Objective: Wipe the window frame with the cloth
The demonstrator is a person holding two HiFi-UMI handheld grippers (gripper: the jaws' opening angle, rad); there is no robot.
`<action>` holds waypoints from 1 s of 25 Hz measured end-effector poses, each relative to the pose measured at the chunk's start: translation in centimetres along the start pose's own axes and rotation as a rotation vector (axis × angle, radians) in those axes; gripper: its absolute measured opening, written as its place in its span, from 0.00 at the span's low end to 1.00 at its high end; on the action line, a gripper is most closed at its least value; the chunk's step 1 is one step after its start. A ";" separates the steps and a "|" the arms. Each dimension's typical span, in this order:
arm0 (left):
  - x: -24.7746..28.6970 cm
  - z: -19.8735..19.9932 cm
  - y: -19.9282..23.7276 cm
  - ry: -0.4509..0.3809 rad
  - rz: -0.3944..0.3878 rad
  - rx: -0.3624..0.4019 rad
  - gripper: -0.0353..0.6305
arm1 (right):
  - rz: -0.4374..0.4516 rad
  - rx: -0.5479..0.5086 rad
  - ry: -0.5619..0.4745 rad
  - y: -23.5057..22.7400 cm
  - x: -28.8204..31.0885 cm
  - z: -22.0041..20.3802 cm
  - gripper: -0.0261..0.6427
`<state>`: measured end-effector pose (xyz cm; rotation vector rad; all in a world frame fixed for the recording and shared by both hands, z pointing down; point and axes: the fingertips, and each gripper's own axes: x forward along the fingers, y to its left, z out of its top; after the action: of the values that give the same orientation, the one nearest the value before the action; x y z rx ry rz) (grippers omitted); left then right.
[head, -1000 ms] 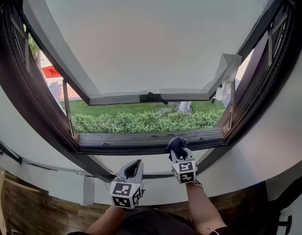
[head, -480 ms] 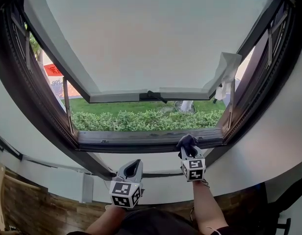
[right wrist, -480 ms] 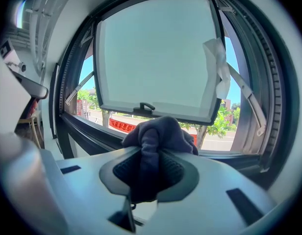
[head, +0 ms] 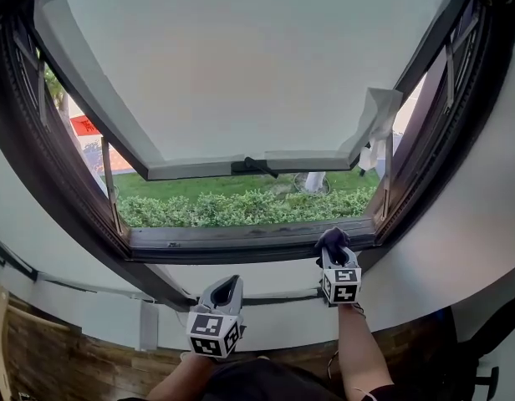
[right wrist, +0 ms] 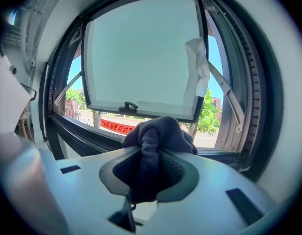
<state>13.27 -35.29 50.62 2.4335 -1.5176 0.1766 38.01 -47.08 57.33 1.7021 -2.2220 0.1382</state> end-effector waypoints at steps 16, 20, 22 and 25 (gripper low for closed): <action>0.1 -0.5 0.0 0.011 -0.004 -0.004 0.06 | -0.144 0.002 0.036 -5.3 -0.7 -0.8 0.16; 0.0 -0.7 0.1 0.017 -0.003 -0.004 0.06 | -0.197 0.002 0.052 -7.0 -0.9 -1.1 0.16; -0.1 -0.8 0.1 0.020 -0.004 -0.004 0.06 | -0.228 -0.003 0.062 -7.8 -1.1 -1.2 0.16; -0.1 -1.0 0.0 0.026 -0.005 -0.004 0.06 | -0.281 0.000 0.071 -9.1 -1.4 -1.4 0.16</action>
<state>13.21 -34.88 51.59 2.4225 -1.4996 0.2033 47.28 -47.95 57.10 1.9556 -1.9094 0.1270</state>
